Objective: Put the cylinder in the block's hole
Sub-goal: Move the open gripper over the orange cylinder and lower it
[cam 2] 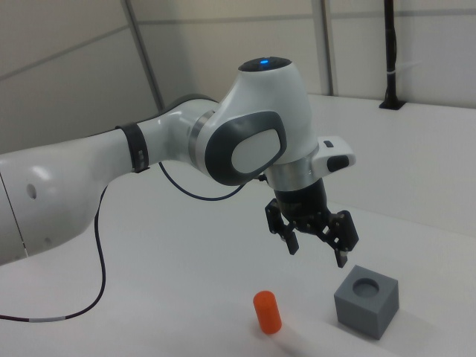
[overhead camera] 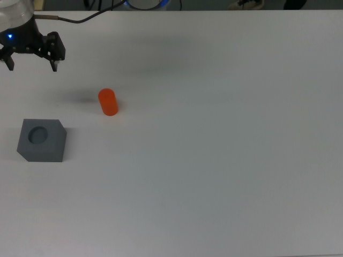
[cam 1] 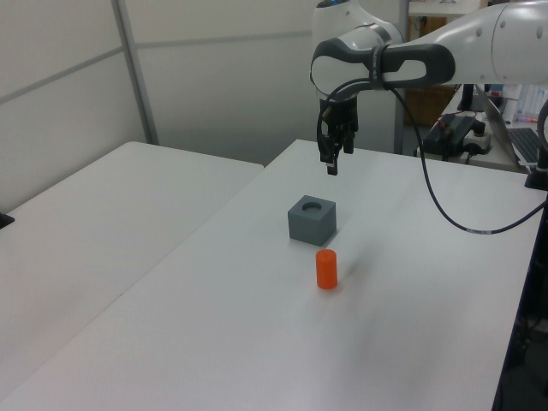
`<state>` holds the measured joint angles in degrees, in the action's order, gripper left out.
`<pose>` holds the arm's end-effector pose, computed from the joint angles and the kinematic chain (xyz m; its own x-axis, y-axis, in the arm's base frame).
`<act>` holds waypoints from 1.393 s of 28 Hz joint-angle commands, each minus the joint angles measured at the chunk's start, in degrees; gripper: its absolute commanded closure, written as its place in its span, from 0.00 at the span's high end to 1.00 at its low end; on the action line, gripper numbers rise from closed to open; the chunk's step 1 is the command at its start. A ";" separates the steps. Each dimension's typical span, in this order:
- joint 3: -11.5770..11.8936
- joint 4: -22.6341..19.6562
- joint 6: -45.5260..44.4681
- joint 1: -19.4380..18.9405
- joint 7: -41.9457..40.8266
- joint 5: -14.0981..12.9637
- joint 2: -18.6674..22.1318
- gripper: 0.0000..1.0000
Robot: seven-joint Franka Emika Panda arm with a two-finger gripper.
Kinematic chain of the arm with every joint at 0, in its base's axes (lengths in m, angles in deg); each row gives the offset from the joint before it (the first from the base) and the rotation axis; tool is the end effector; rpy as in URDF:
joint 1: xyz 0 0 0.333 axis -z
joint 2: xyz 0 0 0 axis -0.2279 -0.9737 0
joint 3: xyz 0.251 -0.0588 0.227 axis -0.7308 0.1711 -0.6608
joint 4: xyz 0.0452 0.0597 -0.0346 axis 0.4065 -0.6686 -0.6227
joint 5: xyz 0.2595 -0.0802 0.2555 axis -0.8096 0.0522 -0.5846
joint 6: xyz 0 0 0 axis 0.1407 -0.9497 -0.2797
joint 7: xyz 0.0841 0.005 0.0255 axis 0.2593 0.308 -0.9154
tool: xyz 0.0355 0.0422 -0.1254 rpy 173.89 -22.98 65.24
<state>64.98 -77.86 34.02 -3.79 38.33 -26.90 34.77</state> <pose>0.5992 -0.1939 0.5281 0.9988 0.0436 0.0217 0.0411 -0.9938 0.1029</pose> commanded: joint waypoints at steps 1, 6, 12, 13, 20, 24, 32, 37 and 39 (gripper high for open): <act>0.04 0.39 -1.67 -0.42 -0.19 0.97 0.07 1.00; -0.05 0.38 -1.67 -0.42 -0.09 0.97 0.16 1.00; 0.30 0.30 -1.84 -1.65 -0.01 0.88 0.24 1.00; 0.30 0.21 -1.85 -2.00 0.08 0.88 0.25 1.00; 7.24 -3.22 -1.93 -10.96 0.78 0.79 1.91 1.00; 7.16 -4.53 -1.50 -10.97 0.87 0.62 2.70 1.00; 4.53 -14.80 6.84 -10.97 0.61 0.53 7.00 1.00; 3.56 -26.24 17.22 -11.05 0.08 0.62 13.25 1.00; 2.86 -28.35 18.45 -11.05 -0.01 0.62 14.39 1.00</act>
<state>68.62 -95.87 47.13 -14.28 38.65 -26.89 41.68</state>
